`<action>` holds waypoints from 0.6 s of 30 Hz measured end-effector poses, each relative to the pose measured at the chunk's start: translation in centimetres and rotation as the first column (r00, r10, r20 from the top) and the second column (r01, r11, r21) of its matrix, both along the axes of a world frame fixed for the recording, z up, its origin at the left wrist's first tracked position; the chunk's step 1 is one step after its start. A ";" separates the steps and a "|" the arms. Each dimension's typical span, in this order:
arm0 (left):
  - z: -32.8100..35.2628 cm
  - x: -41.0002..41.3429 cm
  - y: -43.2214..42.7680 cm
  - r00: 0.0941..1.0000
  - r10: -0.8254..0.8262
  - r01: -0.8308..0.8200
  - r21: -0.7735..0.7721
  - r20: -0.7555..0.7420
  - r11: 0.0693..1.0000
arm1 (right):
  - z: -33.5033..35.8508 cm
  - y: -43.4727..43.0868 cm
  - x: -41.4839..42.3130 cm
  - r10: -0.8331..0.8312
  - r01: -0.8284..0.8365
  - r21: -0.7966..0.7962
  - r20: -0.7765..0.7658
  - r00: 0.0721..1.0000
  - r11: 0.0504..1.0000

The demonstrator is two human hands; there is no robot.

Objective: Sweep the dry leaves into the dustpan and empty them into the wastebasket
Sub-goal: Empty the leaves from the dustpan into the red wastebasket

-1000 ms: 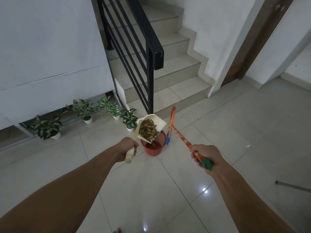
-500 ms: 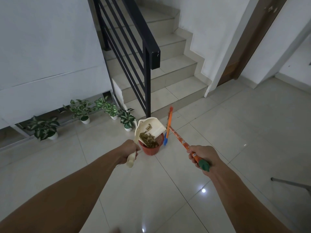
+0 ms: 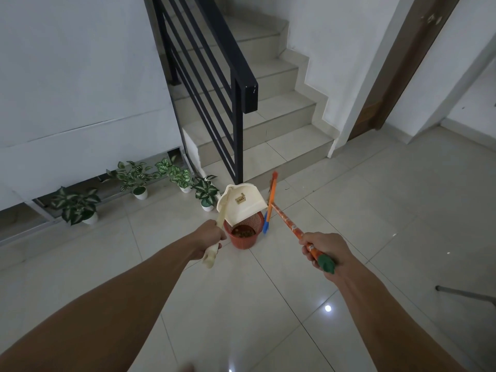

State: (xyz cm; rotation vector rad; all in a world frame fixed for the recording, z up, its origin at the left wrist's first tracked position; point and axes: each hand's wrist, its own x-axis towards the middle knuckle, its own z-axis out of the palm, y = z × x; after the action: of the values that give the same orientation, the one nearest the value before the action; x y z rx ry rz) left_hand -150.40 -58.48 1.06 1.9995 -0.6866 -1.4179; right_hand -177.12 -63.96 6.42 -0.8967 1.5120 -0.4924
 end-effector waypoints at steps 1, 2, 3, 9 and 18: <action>0.2 0.0 0.1 1.000 0.002 -0.002 -0.004 0.002 1.000 | 0.0 0.1 0.0 0.001 -0.001 -0.004 -0.002 1.000 1.000; 0.5 0.0 0.2 1.000 0.005 -0.005 -0.007 0.003 1.000 | 0.1 0.2 0.1 0.001 -0.001 -0.007 -0.003 1.000 1.000; 0.7 0.0 0.4 1.000 0.008 -0.008 -0.009 0.002 1.000 | 0.1 0.3 0.0 0.001 -0.001 -0.011 -0.002 1.000 1.000; 1.9 0.4 1.6 0.999 0.030 -0.030 -0.020 -0.010 0.999 | 0.4 1.1 -0.6 0.010 -0.010 -0.010 0.018 1.000 1.000; 0.1 -0.5 4.9 0.974 -0.127 0.118 0.059 0.190 0.991 | 0.4 3.0 -0.8 0.004 -0.004 0.005 0.029 1.000 1.000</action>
State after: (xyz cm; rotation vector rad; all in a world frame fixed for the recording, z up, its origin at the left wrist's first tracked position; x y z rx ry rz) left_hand -150.93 -53.63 1.18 2.1853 -0.8819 -1.3308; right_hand -177.94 -60.95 6.84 -0.8854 1.4844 -0.4965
